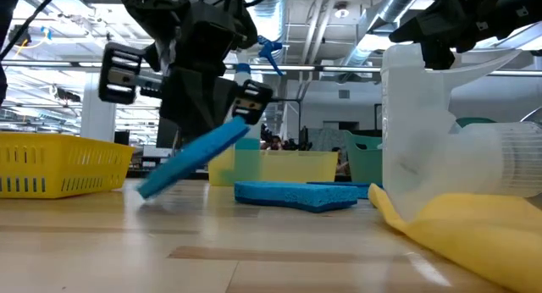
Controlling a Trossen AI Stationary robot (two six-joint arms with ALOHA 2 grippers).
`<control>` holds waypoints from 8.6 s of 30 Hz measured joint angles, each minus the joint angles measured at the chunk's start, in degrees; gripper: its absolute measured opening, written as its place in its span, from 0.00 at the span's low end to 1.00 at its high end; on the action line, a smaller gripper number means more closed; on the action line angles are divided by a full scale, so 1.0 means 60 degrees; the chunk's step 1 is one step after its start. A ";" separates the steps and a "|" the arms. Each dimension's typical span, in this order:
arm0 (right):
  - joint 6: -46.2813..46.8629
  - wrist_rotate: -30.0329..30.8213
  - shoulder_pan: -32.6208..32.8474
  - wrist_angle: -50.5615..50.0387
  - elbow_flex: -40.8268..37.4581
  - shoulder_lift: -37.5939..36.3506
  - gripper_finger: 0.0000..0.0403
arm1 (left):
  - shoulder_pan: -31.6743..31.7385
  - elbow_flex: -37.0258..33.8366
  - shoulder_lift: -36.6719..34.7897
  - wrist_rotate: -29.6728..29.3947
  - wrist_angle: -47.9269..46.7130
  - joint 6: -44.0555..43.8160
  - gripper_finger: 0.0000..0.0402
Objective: Pick & Place Kitchen Items
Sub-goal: Put the blue sponge into the bottom yellow bin
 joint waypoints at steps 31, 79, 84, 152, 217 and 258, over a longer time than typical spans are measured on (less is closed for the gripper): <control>-0.0015 -0.0277 0.0000 -0.0006 0.0000 0.0000 0.62 | 0.0074 -0.0001 -0.0043 -0.1750 0.1566 -0.0722 0.36; 0.0018 -0.0278 0.0091 0.0475 -0.0002 0.0002 0.62 | -0.2730 -0.2058 -0.2219 -0.9370 0.6828 -1.9630 0.37; 0.0087 -0.0277 0.0087 0.0553 -0.0004 0.0004 0.62 | -0.3460 -0.2067 -0.1917 -1.1196 0.6746 -2.1021 0.34; 0.2018 0.0710 0.2393 0.1421 0.0000 0.1708 0.62 | -0.5490 -0.0216 0.1779 -1.3656 0.3348 -2.6659 0.31; 0.2009 0.0503 0.2590 0.1452 0.0000 0.1705 0.62 | -0.4957 -0.0256 0.0884 -1.3655 0.2714 -2.3707 0.00; 0.2022 0.0761 0.2575 0.1151 0.0000 0.1705 0.62 | -0.0181 -0.0220 -0.5716 -0.2265 -0.4840 -0.4982 0.00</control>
